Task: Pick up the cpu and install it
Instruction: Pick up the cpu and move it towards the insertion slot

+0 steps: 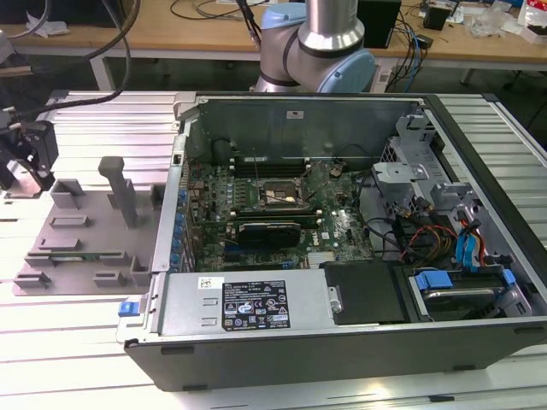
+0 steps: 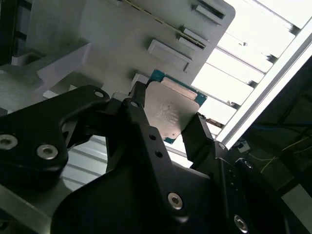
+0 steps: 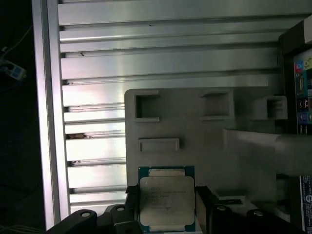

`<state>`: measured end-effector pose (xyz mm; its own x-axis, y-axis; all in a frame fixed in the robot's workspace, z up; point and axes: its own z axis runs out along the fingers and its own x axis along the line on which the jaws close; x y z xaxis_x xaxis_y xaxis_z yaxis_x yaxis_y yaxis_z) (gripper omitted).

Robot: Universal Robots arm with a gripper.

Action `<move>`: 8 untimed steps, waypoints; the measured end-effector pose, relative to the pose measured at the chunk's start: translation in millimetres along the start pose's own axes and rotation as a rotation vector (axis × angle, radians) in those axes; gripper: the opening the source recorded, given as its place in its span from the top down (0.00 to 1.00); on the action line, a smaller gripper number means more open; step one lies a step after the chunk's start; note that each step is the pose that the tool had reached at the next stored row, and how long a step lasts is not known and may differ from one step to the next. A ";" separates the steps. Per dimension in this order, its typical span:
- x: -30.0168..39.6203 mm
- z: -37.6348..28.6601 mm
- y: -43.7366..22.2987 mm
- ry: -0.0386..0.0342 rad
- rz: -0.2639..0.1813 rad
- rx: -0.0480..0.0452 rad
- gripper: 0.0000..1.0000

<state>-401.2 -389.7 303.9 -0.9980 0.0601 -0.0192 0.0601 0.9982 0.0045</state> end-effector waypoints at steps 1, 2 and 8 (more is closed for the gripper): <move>0.0 -3.4 0.0 0.0000 0.000 0.0000 0.45; -0.1 -6.2 0.0 0.0000 0.000 0.0000 0.45; -0.4 -20.7 0.1 0.0000 0.000 0.0000 0.45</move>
<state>-401.2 -389.7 324.6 -0.9980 0.0602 -0.0191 0.0601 0.9982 0.0045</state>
